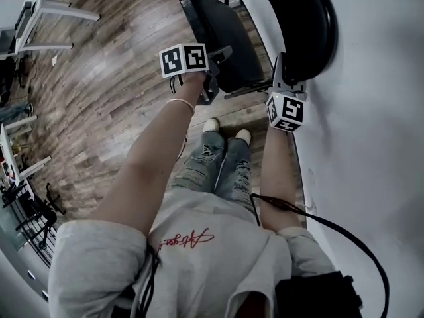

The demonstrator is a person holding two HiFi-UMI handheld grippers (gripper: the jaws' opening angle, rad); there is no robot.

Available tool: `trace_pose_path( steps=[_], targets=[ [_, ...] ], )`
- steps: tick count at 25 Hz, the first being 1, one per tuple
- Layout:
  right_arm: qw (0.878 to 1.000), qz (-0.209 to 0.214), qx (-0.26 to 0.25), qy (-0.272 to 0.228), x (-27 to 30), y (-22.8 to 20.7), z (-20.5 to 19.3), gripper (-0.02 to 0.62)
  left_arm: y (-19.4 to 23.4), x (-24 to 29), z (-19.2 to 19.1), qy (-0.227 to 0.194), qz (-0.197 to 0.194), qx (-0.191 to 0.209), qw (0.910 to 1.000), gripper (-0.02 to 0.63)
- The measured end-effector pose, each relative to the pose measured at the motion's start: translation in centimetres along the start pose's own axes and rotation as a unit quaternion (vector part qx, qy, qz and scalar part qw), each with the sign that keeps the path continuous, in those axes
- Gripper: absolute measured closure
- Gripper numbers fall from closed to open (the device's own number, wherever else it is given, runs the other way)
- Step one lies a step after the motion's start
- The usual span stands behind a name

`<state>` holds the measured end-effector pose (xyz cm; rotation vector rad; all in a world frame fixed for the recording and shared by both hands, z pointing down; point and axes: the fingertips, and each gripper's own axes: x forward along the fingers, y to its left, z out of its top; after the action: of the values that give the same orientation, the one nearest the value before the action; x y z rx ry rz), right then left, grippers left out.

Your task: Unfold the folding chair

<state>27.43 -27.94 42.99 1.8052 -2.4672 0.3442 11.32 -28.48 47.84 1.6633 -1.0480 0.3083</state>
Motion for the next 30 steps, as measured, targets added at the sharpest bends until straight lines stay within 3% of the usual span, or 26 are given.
trace_pose_path(
  steps=[7,11,16,23,30],
  targets=[
    [0.997,0.055,-0.013,-0.047,-1.1,4.9,-0.2,0.581,5.3,-4.1,-1.6,-0.013,-0.085,-0.007,0.9963,0.394],
    [0.997,0.049,-0.035,-0.041,-2.3,10.5,-2.3,0.583,11.8,-7.7,-4.3,0.007,-0.105,-0.029,0.9941,0.394],
    [0.997,0.038,-0.055,-0.047,-2.8,14.9,-3.2,0.583,16.8,-10.3,-5.9,0.016,-0.148,-0.042,0.988,0.394],
    [0.998,-0.006,-0.051,-0.046,-2.8,15.7,-4.6,0.584,23.8,-11.4,-8.5,0.023,-0.223,-0.067,0.9722,0.397],
    [0.998,0.009,-0.028,-0.056,-1.8,14.7,-5.7,0.583,28.0,-10.8,-9.7,0.024,-0.268,-0.075,0.9603,0.396]
  ],
)
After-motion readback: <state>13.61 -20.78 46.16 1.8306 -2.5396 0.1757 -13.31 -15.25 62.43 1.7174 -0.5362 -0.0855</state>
